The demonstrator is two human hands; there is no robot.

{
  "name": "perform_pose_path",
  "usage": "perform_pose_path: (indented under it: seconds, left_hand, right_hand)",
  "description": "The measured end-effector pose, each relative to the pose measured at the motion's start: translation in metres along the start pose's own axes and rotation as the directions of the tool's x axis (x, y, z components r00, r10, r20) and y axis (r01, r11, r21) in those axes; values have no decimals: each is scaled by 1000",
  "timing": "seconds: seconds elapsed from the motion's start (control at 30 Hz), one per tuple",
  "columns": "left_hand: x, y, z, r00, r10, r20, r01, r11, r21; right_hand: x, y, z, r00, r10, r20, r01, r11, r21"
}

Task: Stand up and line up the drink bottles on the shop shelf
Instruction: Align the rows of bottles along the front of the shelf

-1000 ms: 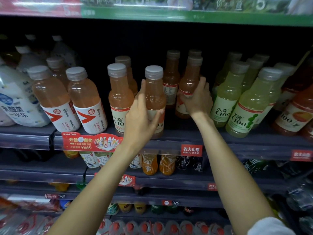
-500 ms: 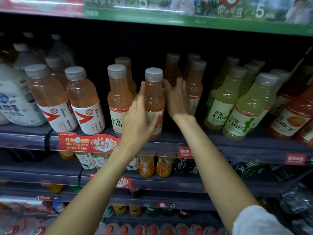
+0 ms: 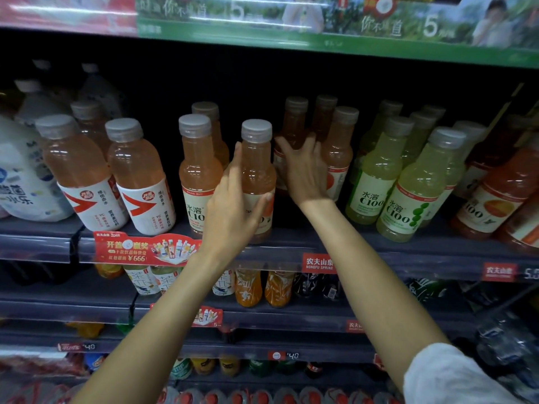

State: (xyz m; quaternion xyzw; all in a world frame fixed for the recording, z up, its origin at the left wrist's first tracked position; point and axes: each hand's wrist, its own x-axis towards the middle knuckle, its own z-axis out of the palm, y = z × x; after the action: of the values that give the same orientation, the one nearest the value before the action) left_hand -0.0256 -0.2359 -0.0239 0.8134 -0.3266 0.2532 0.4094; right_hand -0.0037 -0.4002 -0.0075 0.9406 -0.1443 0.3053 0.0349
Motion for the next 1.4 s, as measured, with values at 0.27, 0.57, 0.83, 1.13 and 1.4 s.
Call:
perform_pose_path:
  seconds: [0.27,0.57,0.83,1.13,1.4]
  left_hand:
    - [1,-1,-1,1000,7,5,-7,1000,2]
    - [-1,2,-1,1000,-8,-20,8,999,40]
    - [-1,4,-2,1000,-19,-5,19,1000,19]
    - [0,3,-3,1000,-7,-11,7,997,73]
    - [-3,3,-4,999,14,-40,-11,996,87]
  right_hand:
    - [0,-4,-1,1000,8,15,-9,998,62]
    - [-12,26,-33,965,-152,215,4,824,566]
    - [-22,5,-28,984,170,59,-179,877,446]
    - [-10,6,-11,966,173,191,-255,742,620]
    - [-9,2,-4,983,162,91,-185,817,546]
